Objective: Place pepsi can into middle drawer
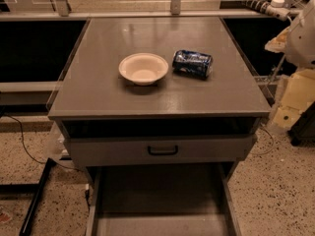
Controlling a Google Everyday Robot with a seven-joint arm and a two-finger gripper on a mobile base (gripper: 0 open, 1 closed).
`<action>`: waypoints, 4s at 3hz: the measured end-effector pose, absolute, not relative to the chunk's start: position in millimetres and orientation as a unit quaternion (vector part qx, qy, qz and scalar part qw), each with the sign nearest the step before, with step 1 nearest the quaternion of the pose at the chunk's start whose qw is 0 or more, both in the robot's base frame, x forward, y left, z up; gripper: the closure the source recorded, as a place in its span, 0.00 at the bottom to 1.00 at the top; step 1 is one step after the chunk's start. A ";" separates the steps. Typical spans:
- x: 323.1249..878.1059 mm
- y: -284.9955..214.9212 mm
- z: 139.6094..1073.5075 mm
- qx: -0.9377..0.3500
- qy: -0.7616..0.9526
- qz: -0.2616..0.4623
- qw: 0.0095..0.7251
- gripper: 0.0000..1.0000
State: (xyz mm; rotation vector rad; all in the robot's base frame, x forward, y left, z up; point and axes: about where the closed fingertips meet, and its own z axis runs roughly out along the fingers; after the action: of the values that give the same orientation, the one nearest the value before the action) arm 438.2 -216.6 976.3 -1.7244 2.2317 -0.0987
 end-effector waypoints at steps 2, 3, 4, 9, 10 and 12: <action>475.3 -207.9 984.0 -0.603 0.776 -0.044 0.181 0.00; 519.6 -191.0 985.7 -0.608 0.760 -0.046 0.223 0.00; 549.3 -178.0 983.9 -0.616 0.737 -0.048 0.274 0.00; 692.1 -120.7 896.6 -0.613 0.717 0.078 0.321 0.00; 703.1 -118.3 871.7 -0.606 0.729 0.093 0.304 0.00; 709.6 -118.9 853.8 -0.598 0.739 0.102 0.291 0.18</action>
Offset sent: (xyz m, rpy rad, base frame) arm 0.0931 0.0206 0.0146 0.0316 -0.0979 0.0125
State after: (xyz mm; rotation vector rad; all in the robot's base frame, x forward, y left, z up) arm 709.6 -118.9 853.8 -1.5959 1.9720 0.2723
